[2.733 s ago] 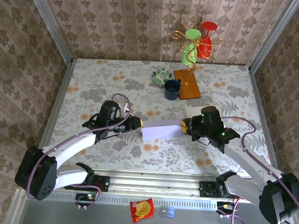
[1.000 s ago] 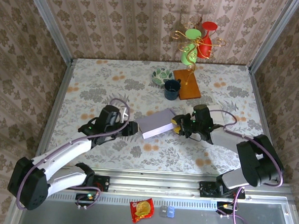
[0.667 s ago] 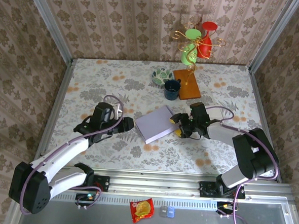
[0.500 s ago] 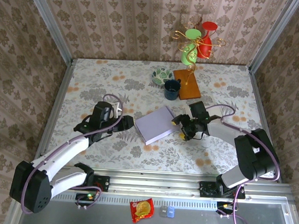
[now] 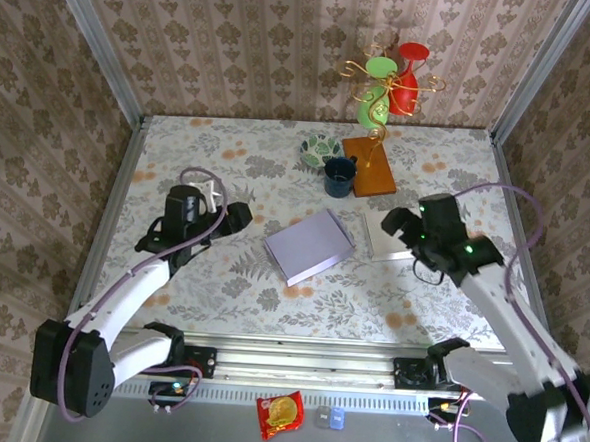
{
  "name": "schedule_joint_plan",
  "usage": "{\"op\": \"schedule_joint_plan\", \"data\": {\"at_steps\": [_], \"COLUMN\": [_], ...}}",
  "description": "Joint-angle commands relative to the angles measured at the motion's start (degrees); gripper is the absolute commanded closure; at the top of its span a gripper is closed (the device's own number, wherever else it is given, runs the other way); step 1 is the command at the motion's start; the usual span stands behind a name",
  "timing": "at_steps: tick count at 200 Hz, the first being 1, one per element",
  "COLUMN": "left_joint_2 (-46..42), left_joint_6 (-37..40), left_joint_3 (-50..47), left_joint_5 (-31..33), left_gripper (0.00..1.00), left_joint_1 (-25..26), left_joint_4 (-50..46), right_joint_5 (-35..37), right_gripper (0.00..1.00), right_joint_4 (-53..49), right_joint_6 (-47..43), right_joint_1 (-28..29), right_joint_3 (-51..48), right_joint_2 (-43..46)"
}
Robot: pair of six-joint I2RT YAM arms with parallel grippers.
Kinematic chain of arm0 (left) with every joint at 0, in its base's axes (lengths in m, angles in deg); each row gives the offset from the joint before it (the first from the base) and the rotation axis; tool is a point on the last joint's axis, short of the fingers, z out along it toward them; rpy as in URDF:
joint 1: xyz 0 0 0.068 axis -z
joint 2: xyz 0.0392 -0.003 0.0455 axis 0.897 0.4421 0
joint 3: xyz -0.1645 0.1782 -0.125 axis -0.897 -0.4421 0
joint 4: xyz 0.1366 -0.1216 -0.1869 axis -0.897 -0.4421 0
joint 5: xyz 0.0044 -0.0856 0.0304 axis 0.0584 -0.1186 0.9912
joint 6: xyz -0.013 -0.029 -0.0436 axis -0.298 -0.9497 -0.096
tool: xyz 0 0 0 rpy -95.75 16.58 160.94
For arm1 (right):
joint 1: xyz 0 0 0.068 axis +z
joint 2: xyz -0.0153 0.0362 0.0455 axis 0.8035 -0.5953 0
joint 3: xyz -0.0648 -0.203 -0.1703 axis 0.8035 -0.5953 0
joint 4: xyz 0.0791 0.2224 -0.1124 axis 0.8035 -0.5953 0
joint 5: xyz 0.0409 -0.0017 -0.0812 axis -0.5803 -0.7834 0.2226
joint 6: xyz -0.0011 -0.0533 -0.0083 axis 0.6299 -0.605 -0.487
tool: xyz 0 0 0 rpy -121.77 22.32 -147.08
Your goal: Fold the paper box
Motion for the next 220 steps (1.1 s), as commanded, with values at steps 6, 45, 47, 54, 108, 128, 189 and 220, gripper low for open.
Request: {"op": "schedule_joint_plan", "data": {"at_steps": [6, 45, 47, 54, 108, 128, 189, 220], "left_joint_2": [1.65, 5.46, 5.69, 6.48, 10.84, 12.03, 15.5, 17.05], "left_joint_6": [1.75, 3.01, 3.23, 3.87, 7.33, 7.98, 13.11, 27.8], "left_joint_3": [0.61, -0.14, -0.08, 0.41, 3.2, 3.61, 5.98, 4.48], "left_joint_5": [-0.9, -0.83, -0.81, 0.11, 14.47, 19.48, 30.82, 32.13], "left_gripper": [0.0, 0.0, 0.0, 0.0, 0.0, 0.0, 0.0, 0.0], "left_joint_1": [-3.98, -8.88, -9.08, -9.49, -10.6, -10.62, -10.95, -10.59], "left_joint_4": [3.54, 6.96, 7.03, 6.74, 3.85, 3.32, 0.74, 6.2], "right_joint_5": [30.62, 20.08, 19.69, 17.84, 8.92, 6.12, 4.03, 7.27], "right_gripper": [0.0, 0.0, 0.0, 0.0, 0.0, 0.0, 0.0, 0.0], "right_joint_4": [6.43, 65.42, 66.3, 67.11, 86.09, 91.16, 96.02, 92.96], "right_joint_6": [-15.11, -49.75, -49.92, -49.56, -47.55, -49.58, -45.17, -44.53], "right_joint_1": [-0.46, -1.99, -2.2, -3.43, -8.8, -10.73, -14.68, -14.33], "right_joint_3": [-6.84, -36.93, -37.27, -37.31, -35.03, -32.57, -32.38, -30.3], "right_joint_2": [4.56, 7.14, 6.59, 3.65, -17.83, -24.68, -32.68, -33.37]}}
